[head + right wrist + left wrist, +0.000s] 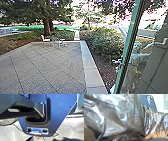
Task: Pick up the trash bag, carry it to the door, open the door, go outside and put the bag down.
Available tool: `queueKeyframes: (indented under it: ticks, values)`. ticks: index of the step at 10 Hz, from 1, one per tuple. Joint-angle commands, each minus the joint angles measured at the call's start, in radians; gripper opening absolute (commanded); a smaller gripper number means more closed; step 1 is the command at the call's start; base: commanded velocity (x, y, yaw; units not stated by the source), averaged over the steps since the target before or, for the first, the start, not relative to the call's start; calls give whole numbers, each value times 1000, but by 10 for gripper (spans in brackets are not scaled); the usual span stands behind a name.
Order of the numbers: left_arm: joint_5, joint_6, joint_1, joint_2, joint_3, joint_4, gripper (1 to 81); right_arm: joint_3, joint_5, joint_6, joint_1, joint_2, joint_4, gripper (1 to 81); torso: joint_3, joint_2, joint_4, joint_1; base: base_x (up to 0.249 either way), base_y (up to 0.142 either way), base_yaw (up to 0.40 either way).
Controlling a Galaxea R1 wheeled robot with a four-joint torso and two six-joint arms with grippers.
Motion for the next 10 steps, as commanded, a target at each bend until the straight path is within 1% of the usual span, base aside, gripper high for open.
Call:
queueKeyframes:
  ticks: [1,9,10]
  values:
    - [84,3,-42,-2,6,-9,10,3,-64,-3,37,4,-2,811,0,0,0,0,159,0,0]
    - [84,1,-43,-2,7,-9,10,3,-64,-5,36,4,-2,811,0,0,0,0,145,0,0]
    - [84,1,-43,-2,7,-9,10,3,-64,-5,36,4,-2,811,0,1,0,2,134,73,0]
